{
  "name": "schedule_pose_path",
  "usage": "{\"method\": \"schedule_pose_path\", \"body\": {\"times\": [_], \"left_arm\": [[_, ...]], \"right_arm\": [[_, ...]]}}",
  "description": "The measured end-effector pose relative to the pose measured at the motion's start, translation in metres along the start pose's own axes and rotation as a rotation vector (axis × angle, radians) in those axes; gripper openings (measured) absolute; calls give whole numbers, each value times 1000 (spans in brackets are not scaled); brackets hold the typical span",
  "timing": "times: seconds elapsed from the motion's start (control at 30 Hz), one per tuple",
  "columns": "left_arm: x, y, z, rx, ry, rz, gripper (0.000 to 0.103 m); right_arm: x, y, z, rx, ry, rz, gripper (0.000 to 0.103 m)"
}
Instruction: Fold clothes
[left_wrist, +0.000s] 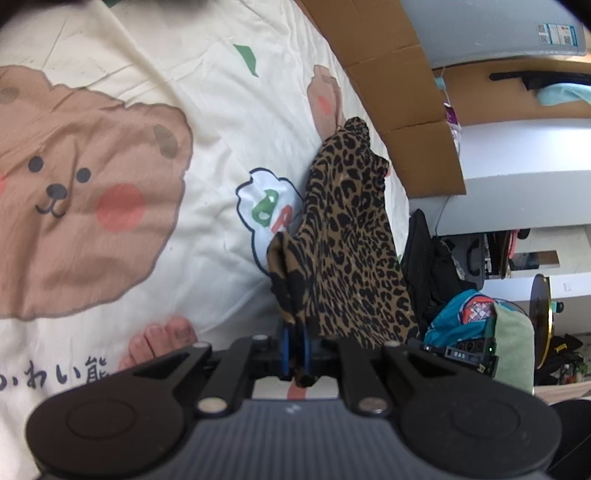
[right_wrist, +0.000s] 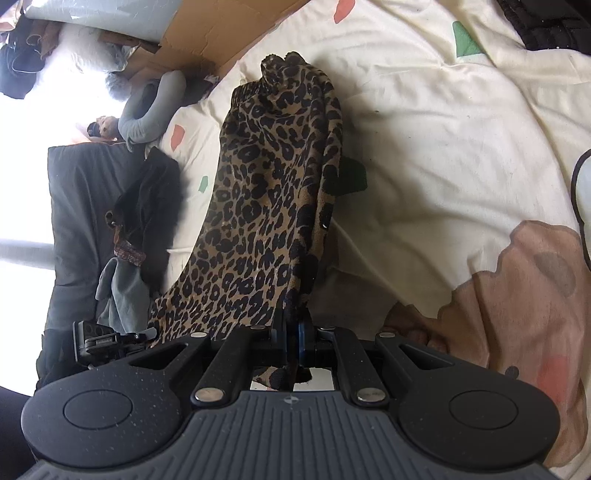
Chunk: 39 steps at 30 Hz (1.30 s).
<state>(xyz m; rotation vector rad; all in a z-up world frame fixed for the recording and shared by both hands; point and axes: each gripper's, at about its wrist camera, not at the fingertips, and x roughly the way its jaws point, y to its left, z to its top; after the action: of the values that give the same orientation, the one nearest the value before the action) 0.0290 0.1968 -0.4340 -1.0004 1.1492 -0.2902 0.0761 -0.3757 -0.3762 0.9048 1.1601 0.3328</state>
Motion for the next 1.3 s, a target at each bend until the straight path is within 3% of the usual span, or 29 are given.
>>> {"method": "schedule_pose_path", "body": {"times": [0.3, 0.57, 0.93, 1.3], "left_arm": [[12, 1, 11, -8, -44, -38, 7], [0, -16, 32, 31, -128, -71, 7], [6, -46, 75, 108, -232, -125, 7], [37, -57, 114, 159, -297, -64, 7]], "right_arm": [[17, -8, 7, 34, -7, -3, 3], [10, -6, 22, 55, -79, 53, 3], [3, 1, 47, 33, -156, 48, 4], [12, -1, 72, 51, -258, 19, 4]]}}
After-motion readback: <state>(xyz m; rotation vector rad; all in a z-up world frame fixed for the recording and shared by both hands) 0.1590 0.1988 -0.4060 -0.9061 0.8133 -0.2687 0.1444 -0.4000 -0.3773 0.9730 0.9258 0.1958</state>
